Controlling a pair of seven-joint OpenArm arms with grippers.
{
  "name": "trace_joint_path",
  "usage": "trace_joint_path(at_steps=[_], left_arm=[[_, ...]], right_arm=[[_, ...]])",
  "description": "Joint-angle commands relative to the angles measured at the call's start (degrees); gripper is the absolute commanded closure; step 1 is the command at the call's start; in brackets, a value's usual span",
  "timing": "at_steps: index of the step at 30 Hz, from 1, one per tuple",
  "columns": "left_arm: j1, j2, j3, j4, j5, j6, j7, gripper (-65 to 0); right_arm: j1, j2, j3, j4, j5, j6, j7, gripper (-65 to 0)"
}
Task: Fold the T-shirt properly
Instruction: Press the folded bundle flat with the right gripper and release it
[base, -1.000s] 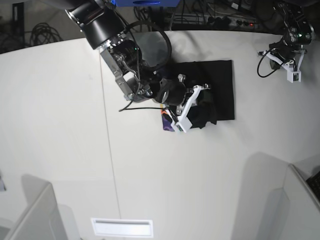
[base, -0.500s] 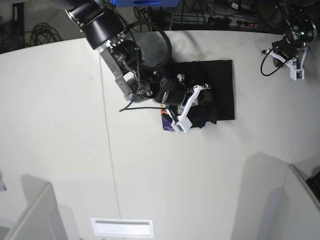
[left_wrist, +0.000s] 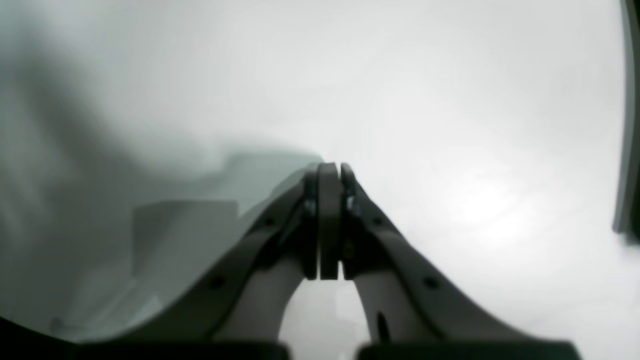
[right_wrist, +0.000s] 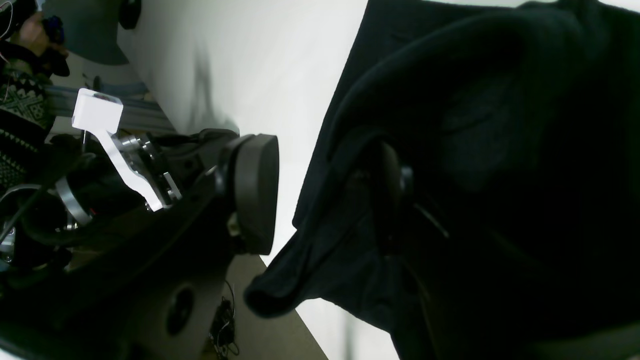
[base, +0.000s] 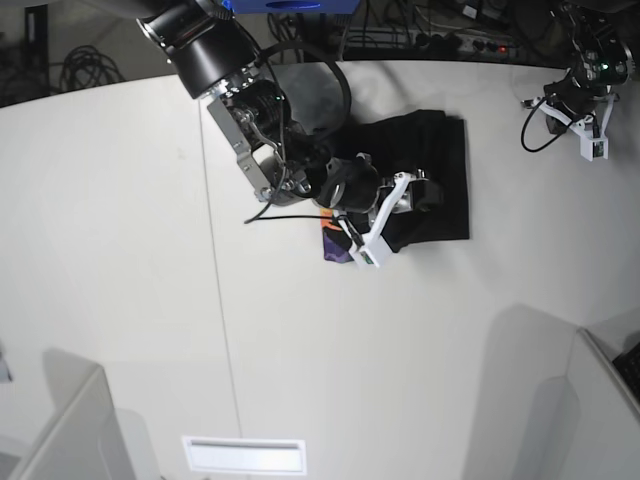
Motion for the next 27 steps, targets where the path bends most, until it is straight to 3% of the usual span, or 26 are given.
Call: trace_joint_path(at_steps=[1, 8, 15, 18, 22, 27], left_arm=[[-0.03, -0.81, -0.36, 0.69, -0.36, -0.08, -0.64, 0.0], [-0.03, -0.81, -0.36, 0.6, -0.54, -0.08, -0.64, 0.0], [0.15, -0.81, -0.36, 0.51, -0.54, -0.08, -0.64, 0.0], [0.15, -0.81, -0.36, 0.77, -0.54, -0.08, -0.64, 0.0], [0.24, -0.45, -0.01, 1.04, -0.72, -0.08, -0.64, 0.0], [0.76, 0.69, 0.25, 6.05, -0.8, -1.4, -0.64, 0.0]], right_arm=[[1.12, -1.2, -1.33, 0.69, 0.92, 0.61, 0.91, -26.4], [5.78, -1.82, -11.35, -4.76, 0.83, 0.61, 1.18, -26.3], [9.12, -1.73, -20.32, -1.07, 0.83, 0.61, 1.18, -26.3], [9.12, -1.29, -20.23, 1.48, 0.83, 0.7, 1.18, -26.3], [9.04, 1.61, -19.09, 5.7, 0.92, 0.7, 1.27, -26.3], [4.82, 5.39, -6.34, 10.01, 1.36, 0.7, 0.74, -26.1]])
